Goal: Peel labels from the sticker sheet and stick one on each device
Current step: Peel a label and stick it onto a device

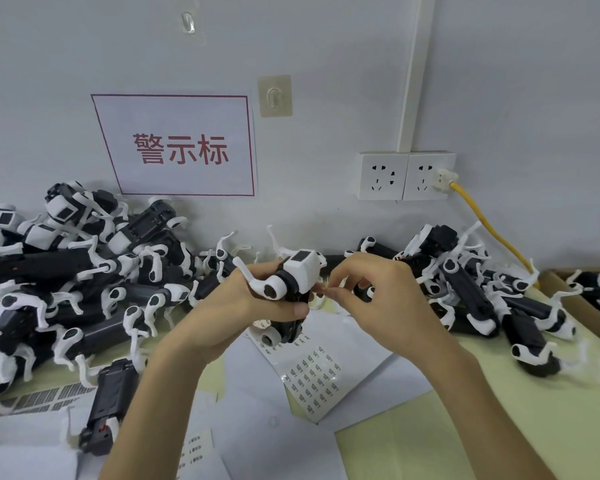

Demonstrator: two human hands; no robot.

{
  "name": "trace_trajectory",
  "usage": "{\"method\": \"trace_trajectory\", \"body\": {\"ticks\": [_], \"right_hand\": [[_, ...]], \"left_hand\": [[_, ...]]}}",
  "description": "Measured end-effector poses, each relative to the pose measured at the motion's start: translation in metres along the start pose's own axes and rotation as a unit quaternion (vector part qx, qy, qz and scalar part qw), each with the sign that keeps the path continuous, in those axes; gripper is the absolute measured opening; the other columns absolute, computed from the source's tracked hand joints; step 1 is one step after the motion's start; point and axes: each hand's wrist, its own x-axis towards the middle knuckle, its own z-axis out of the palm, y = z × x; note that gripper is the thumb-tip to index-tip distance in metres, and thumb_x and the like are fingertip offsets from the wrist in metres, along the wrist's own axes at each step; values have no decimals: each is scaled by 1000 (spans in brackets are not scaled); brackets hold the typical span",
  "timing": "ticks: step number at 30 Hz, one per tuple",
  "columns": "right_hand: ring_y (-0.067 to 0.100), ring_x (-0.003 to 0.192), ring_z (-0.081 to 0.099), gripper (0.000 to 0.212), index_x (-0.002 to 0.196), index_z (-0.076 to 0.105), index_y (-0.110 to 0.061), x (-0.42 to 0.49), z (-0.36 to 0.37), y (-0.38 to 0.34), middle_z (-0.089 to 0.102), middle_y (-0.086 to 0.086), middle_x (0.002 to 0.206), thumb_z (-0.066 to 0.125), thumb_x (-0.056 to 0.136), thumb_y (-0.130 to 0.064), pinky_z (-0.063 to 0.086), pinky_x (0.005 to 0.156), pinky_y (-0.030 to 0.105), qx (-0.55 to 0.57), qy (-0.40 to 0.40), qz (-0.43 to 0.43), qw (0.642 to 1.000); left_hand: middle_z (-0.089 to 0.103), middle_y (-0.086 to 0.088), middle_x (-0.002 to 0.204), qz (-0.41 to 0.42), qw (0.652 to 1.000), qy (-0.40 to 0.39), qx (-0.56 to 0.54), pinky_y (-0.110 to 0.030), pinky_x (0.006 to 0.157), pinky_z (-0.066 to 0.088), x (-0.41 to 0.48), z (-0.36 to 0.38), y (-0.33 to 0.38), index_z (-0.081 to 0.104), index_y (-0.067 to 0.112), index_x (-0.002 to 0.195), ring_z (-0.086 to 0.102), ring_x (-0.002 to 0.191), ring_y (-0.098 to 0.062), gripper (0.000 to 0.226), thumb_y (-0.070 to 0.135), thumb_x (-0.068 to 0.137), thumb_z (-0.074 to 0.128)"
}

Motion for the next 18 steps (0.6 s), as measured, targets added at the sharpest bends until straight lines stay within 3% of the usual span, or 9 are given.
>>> {"method": "trace_trajectory", "body": {"ticks": [2,5,8,10,14,18], "right_hand": [[11,78,63,14,78,69,-23,-1,-1,-2,65,-16,80,79,86,-15,49,72,25,26,17,7,999],[10,86,68,15,98,67,-34,0,-2,-6,70,-19,93,75,85,-32,49,76,23,104,9,33,994],[0,109,64,70,133,44,-50,-2,1,-8,65,-24,118,76,71,-59,47,91,22,144,-59,82,984],[-4,119,58,94,142,30,-57,-4,8,-9,58,-25,127,79,62,-65,45,97,23,144,-84,91,982],[-1,119,59,91,143,32,-52,-4,17,-15,59,-25,126,81,66,-52,46,97,19,175,-14,75,982],[3,116,62,88,145,35,-41,-3,14,-16,64,-22,121,85,73,-38,47,99,20,189,42,61,979]], "left_hand": [[72,-19,118,-1,999,42,-33,-40,99,56,4,1,-2,75,8,112,69,112,-30,38,11,74,79],[74,-13,110,7,991,72,-112,-31,80,58,8,5,-3,76,9,107,70,101,-24,27,11,80,79],[71,-12,114,14,971,71,-227,-35,81,57,10,11,-4,77,15,112,69,104,-26,31,25,83,74],[71,-11,118,25,948,69,-308,-34,85,59,13,17,-5,76,20,117,70,111,-25,38,32,81,75],[73,-9,117,53,923,81,-373,-38,98,56,18,24,-5,80,18,109,69,116,-23,33,38,84,72],[74,-11,120,77,908,83,-402,-32,95,57,18,22,-4,81,13,104,67,121,-25,30,34,87,69]]}}
